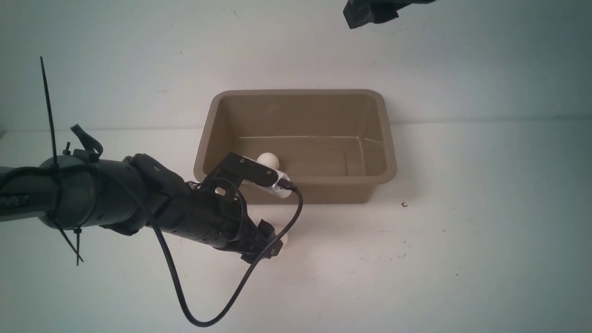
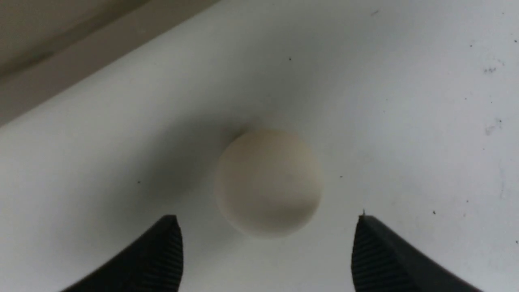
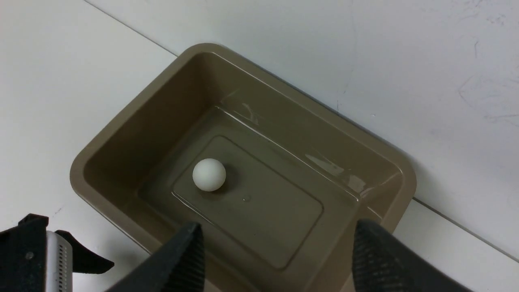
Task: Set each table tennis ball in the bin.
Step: Use the left arm to clamp the table tennis ball closest to it
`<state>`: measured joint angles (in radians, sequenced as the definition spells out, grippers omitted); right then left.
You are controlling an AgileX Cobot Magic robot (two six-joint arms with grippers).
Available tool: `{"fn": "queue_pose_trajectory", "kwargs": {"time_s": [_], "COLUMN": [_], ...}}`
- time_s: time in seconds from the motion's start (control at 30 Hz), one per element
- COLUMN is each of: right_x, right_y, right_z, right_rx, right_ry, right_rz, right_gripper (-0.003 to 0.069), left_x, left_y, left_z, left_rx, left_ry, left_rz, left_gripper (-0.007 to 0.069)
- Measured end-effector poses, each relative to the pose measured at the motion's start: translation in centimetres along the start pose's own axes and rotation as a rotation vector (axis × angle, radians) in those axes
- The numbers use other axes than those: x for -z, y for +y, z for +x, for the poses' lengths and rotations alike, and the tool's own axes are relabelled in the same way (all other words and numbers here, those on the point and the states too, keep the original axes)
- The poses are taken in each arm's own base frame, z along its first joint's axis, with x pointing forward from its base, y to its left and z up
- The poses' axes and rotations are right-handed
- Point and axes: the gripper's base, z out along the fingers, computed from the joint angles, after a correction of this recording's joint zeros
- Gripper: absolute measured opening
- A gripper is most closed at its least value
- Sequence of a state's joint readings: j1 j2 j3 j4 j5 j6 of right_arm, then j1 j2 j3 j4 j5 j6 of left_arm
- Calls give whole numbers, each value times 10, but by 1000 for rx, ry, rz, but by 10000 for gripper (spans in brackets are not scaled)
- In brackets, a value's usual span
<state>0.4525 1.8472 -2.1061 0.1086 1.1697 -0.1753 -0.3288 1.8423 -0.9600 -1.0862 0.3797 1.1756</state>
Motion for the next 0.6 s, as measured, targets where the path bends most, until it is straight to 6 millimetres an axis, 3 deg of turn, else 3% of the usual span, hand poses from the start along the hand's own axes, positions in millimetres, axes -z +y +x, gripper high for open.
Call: {"fn": "queue_pose_trajectory", "kwargs": {"time_s": [0.6], "right_x": [0], "right_y": [0], "right_z": [0], "right_rx": [0], "right_ry": [2], "right_rz": [0], "right_gripper": [449], "left_x": [-7], "left_y": [1], "left_z": [-5], "left_rx": [-2], "left_ry": [-79], "left_rz": [13], "left_gripper": [503]}}
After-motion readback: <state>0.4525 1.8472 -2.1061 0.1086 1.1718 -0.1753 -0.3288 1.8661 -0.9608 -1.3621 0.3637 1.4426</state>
